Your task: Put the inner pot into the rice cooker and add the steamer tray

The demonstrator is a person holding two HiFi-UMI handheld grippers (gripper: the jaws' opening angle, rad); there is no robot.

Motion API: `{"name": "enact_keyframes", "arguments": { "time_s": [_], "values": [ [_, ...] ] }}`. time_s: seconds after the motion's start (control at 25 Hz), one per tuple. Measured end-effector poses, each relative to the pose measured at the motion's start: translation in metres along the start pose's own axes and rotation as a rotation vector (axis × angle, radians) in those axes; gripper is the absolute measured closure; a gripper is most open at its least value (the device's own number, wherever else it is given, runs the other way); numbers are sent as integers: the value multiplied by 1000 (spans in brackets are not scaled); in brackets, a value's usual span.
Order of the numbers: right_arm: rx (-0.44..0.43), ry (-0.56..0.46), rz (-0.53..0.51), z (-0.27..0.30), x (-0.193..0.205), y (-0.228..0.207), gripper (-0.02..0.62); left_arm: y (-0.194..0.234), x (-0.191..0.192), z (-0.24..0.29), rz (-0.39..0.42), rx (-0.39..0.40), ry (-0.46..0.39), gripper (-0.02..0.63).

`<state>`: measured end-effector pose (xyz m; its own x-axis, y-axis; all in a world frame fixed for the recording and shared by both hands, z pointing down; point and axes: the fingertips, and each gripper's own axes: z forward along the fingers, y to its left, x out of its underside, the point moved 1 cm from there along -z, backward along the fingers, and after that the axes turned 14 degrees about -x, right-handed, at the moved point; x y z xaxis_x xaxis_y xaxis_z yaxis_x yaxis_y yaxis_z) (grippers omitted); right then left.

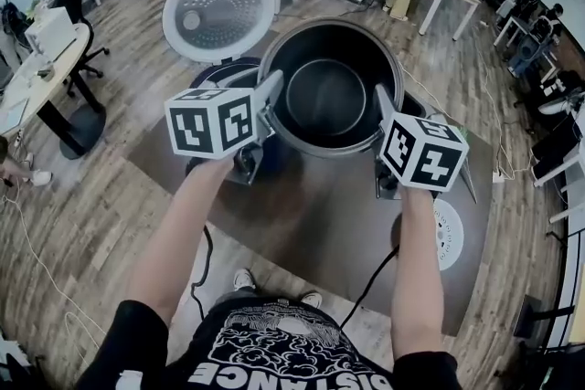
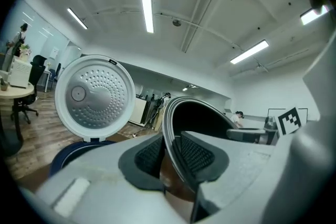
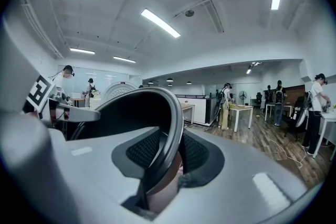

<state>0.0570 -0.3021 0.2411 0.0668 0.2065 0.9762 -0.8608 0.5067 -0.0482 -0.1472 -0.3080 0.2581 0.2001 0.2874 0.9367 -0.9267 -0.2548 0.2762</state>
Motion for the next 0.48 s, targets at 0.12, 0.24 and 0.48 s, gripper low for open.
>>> {"name": "enact_keyframes", "arguments": {
  "time_s": [0.12,0.24,0.48],
  "values": [
    [-32,-16,-13,12,-10,12,486,13,-12,-9,-3,-32,-35,506],
    [-70,-24,-26,26,-18,27,486,28,-22,-19,-9,-62,-63,506],
    [-143,-25,-47,58,-31,59,486,67,-36,-37,-28,-138,-91,508]
  ]
}}
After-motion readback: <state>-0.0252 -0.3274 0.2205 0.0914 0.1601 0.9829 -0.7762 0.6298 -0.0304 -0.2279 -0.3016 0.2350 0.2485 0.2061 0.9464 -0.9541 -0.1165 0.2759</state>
